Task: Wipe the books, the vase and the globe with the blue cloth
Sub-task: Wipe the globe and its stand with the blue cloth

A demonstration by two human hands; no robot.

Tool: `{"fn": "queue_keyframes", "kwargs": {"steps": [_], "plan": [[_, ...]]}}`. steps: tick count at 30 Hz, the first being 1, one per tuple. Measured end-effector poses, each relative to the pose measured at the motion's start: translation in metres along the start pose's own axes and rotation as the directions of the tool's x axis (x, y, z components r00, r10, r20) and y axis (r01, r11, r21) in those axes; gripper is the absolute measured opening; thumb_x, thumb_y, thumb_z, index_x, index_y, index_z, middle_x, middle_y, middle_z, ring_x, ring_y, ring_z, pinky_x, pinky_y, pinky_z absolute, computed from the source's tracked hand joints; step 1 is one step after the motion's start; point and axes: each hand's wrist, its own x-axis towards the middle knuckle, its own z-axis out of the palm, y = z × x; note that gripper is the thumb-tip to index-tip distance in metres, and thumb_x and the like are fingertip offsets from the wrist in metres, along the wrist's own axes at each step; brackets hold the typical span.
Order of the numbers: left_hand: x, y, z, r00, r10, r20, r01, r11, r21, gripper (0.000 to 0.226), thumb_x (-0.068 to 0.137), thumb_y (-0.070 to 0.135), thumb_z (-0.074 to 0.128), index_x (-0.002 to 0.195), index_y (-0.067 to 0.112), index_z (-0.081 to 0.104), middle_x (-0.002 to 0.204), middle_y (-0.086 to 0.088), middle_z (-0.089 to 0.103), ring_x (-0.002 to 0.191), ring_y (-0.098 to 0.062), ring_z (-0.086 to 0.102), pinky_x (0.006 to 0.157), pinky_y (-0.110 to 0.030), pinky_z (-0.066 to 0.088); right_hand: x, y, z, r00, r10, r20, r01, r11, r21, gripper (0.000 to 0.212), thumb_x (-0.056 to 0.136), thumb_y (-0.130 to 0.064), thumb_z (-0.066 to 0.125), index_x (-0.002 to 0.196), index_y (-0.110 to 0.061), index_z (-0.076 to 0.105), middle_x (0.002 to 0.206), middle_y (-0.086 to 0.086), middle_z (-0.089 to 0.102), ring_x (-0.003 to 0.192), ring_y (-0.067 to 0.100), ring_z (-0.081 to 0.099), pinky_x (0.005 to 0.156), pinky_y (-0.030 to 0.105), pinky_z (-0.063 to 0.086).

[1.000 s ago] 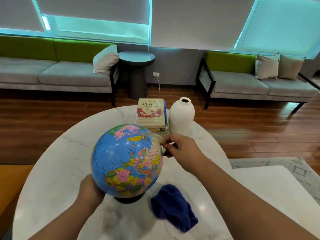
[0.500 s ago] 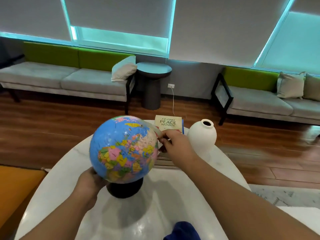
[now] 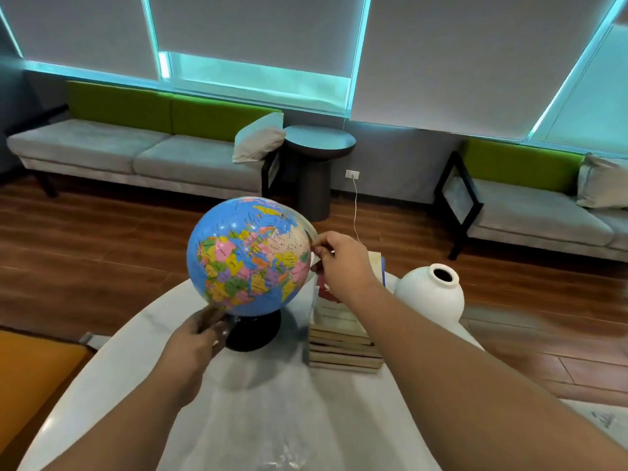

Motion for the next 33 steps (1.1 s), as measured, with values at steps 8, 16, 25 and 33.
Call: {"fn": "queue_keyframes", "kwargs": {"steps": [8,16,25,33], "plan": [[-0.006,-0.029,-0.015,0.991,-0.130,-0.009,0.130,0.990,0.057,0.036,0.099,0.012,0.049,0.135,0.011,0.049,0.119,-0.005,0.065,0.112,-0.023,0.060,0.097,-0.037,0.044,0.033,0.015,0.011,0.998,0.059,0.009,-0.058,0.996,-0.071,0.017,0.097,-0.015,0.051,0.090,-0.024,0.063,0.094,-0.001,0.065,0.079,0.019,0.067,0.080,0.038,0.058],[-0.015,-0.035,-0.022,0.983,-0.180,-0.035,0.183,0.980,0.083,0.031,0.099,0.014,0.050,0.129,0.014,0.054,0.116,-0.004,0.067,0.109,-0.023,0.061,0.094,-0.036,0.045,0.035,0.018,0.009,0.997,0.062,0.038,-0.055,0.986,-0.159,0.014,0.098,-0.018,0.051,0.099,-0.024,0.063,0.098,-0.002,0.065,0.087,0.016,0.064,0.084,0.032,0.055],[-0.026,-0.036,-0.025,0.977,-0.208,-0.056,0.214,0.962,0.169,0.027,0.101,0.016,0.044,0.125,0.015,0.057,0.111,-0.001,0.068,0.103,-0.021,0.064,0.092,-0.037,0.046,0.011,0.018,0.002,1.000,0.026,-0.004,-0.026,0.998,-0.049,0.037,0.094,-0.022,0.058,0.130,-0.025,0.052,0.117,-0.006,0.058,0.101,0.014,0.059,0.084,0.031,0.054],[-0.064,-0.050,-0.023,0.973,-0.229,-0.018,0.227,0.944,0.240,0.023,0.100,0.018,0.049,0.119,0.017,0.061,0.109,0.000,0.070,0.100,-0.020,0.065,0.083,-0.036,0.049,-0.088,0.043,-0.024,0.992,0.039,0.120,-0.034,0.998,-0.044,0.025,0.096,-0.020,0.054,0.117,-0.033,0.055,0.103,-0.017,0.054,0.091,0.006,0.059,0.086,0.030,0.054]]}}
